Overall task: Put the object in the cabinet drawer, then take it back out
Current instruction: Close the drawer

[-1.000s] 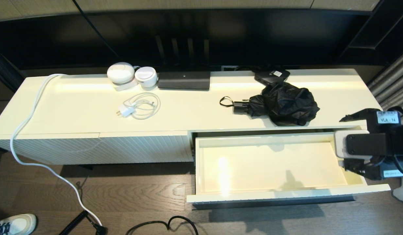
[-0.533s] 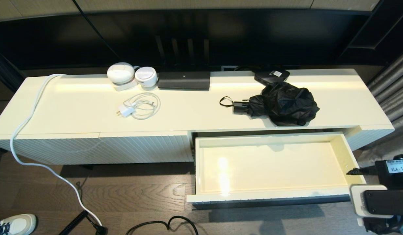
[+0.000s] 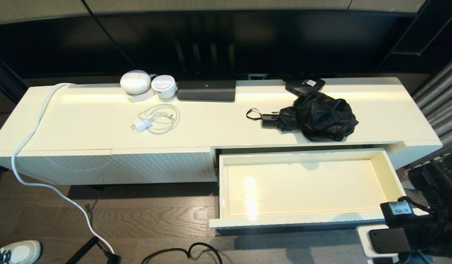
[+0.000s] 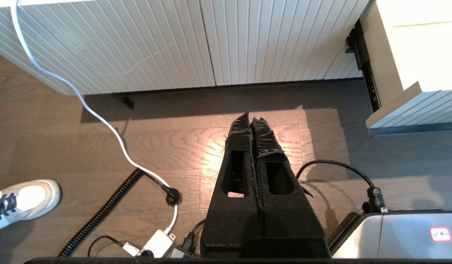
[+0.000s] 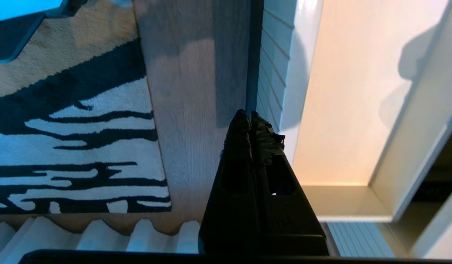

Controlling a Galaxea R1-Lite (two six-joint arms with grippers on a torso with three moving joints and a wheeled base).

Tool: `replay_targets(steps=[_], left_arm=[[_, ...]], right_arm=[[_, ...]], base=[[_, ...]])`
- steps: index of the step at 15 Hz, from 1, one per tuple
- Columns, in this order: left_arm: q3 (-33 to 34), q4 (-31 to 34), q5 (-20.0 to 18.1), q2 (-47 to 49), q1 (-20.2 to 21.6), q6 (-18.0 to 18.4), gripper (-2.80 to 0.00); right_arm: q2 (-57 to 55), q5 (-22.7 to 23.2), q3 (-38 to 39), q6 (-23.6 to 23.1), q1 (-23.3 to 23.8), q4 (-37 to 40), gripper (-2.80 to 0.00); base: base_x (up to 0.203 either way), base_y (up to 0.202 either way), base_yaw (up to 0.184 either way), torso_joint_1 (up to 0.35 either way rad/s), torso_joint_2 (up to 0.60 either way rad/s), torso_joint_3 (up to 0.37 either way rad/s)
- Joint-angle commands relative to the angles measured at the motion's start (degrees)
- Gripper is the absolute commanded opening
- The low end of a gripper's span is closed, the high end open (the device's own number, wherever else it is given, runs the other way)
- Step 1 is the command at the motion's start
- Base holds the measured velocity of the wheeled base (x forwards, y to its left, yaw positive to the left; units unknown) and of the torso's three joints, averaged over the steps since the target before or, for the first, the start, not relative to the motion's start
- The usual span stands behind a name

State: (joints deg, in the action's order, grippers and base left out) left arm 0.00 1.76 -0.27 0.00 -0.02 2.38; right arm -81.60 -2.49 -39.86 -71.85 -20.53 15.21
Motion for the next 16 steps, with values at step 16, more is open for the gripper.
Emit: replay_targets(steps=[16], left_arm=[[0.0,0.0,0.0,-0.1,0.0,0.0,-2.80]], right_arm=[[-16.3,0.3,2.4,2.9,-5.8,-20.5,-2.80]], base=[[0.000,0.000,0.000,0.000,0.00,0.000]])
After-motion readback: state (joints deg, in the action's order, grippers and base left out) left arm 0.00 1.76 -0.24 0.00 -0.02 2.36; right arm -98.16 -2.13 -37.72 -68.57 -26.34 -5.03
